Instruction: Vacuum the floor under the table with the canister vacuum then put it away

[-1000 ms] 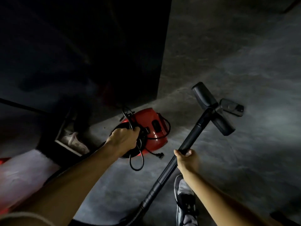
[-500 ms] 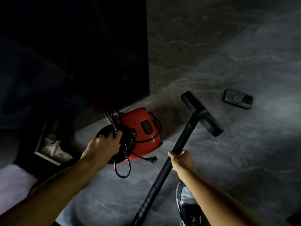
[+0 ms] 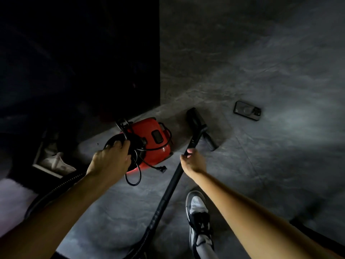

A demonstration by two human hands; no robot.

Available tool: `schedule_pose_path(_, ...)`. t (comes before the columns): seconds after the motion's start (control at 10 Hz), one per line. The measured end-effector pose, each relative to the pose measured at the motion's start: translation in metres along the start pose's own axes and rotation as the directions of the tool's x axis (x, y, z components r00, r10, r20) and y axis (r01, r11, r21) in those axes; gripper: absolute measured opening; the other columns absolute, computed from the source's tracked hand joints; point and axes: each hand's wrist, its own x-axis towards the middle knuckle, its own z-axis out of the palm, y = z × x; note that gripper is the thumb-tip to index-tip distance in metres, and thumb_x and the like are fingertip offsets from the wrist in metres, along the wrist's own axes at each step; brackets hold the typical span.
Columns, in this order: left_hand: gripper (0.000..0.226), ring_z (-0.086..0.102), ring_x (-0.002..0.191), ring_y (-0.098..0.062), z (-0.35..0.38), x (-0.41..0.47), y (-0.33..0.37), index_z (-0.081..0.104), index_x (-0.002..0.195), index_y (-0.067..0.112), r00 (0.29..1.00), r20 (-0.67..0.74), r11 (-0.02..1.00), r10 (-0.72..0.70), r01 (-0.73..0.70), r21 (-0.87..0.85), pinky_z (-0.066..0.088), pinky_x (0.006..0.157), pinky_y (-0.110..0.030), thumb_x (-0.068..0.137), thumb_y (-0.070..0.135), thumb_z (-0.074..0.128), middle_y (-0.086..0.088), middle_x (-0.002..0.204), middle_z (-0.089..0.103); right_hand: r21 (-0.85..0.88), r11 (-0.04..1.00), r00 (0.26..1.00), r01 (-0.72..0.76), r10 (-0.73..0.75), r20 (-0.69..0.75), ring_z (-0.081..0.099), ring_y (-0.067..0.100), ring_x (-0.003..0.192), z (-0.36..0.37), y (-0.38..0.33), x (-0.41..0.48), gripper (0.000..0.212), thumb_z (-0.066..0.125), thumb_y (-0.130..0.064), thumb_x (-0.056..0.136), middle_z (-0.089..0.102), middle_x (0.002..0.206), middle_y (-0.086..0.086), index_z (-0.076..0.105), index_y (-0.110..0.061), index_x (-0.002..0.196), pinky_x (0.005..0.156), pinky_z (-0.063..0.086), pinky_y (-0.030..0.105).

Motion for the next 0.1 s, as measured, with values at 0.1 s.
schedule_pose_path(0.1,0.044,0.062,0.104,-0.030,-0.0534,-0.0236,0.0124,0.044,0.131,0.018,0.985,0.154,0.890,-0.077,0.138,-0.434,0.053,0.081,-0.042,0.094,0.040,0.048,-0.010,0.126,0.057,0.005,0.960,0.955,0.280,-0.278,-0.108,0.060,0.020,0.116,-0.0442,-0.0171,-0.0546,0.043,0.055,-0.035,0.095,0.060,0.131,0.006,0.050,-0.016,0.133,0.096,0.049,0.034)
